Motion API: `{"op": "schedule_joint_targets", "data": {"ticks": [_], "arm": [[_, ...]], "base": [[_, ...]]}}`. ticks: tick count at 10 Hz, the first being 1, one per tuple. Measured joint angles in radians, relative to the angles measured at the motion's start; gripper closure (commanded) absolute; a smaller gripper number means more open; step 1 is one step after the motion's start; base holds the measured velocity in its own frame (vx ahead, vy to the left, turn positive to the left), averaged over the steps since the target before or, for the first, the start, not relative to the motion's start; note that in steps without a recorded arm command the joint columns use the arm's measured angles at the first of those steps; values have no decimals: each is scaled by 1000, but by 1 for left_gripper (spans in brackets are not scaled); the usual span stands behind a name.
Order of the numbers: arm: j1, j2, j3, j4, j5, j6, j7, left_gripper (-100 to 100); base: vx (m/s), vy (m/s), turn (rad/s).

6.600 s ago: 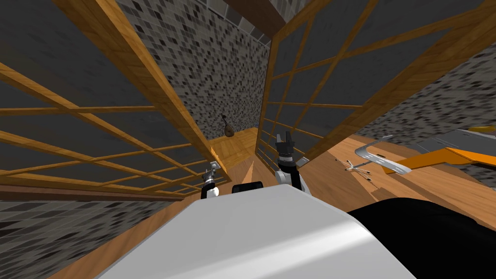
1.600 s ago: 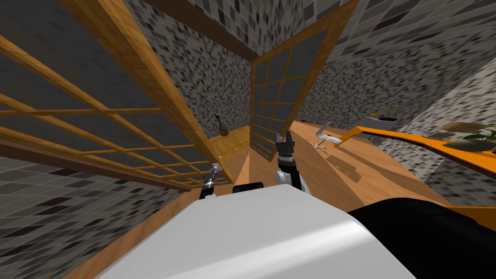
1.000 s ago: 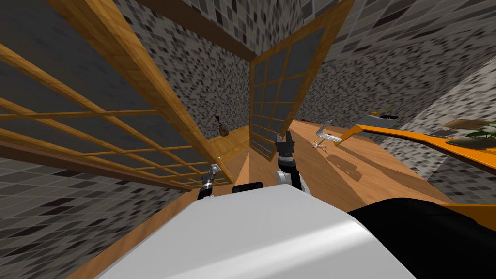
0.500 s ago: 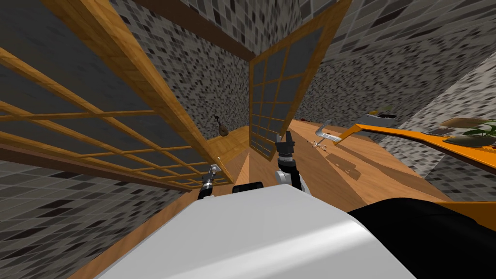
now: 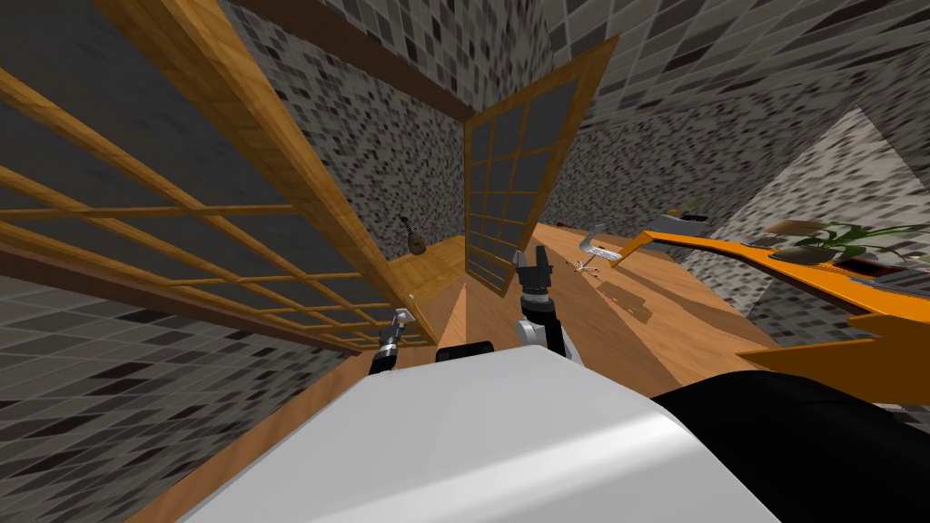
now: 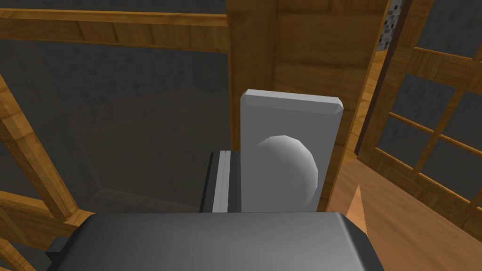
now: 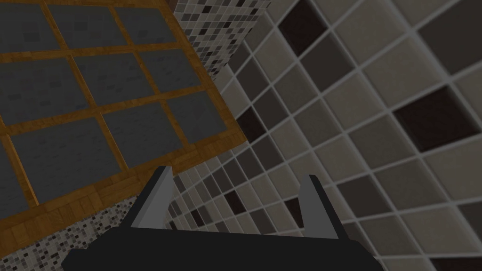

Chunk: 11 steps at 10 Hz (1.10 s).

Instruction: Pull the door open

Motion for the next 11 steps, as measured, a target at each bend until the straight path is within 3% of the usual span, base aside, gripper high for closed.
{"op": "schedule_joint_targets", "data": {"ticks": [2,4,6,7,9,11], "arm": [[16,13,-16,-18,-8,3,14,-100],[0,22,-31,12,-17,-16,33,-100],[27,26,-35,-35,-20,-6,29,-100],[9,30,-43,-1,-24,-26,42,-100],[29,32,-45,-36,-25,-11,39,-100],[8,36,-53,-6,-29,-23,51,-100]], "base": [[-128,51,-73],[-66,30,-38],[-66,30,-35],[-28,12,-2],[-52,32,-29],[-45,10,-8]]}}
